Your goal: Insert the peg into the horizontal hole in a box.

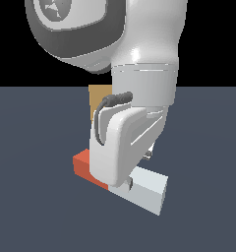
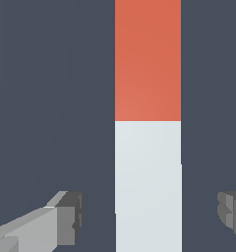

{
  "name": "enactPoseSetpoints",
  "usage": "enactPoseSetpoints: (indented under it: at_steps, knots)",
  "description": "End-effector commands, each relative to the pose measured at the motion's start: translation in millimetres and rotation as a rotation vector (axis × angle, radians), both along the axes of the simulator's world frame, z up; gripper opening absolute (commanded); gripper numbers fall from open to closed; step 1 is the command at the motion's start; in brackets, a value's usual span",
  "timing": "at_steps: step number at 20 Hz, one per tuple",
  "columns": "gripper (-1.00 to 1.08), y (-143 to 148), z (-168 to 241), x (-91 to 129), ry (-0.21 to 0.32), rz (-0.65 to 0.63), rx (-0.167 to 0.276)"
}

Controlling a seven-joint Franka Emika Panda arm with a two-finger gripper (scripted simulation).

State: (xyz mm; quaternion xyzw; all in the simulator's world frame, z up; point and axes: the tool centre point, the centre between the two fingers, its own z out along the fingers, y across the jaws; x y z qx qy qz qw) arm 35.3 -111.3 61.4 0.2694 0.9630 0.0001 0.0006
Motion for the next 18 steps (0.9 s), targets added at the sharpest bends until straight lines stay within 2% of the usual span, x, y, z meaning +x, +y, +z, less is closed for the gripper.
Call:
enactPoseSetpoints:
  at_steps: [1,6,11,12,18]
  knots:
    - [1.0,0.4,-11.6,-0.7,0.001,0.001,0.0]
    - [1.0,0.4,-34.5,-0.9,0.001,0.004,0.0]
    - [1.0,0.3,-39.3,0.4,0.001,0.004,0.0]
    - [-1.0,0.3,-39.3,0.4,0.001,0.004,0.0]
    - [-1.0,0.3,-39.3,0.4,0.001,0.004,0.0]
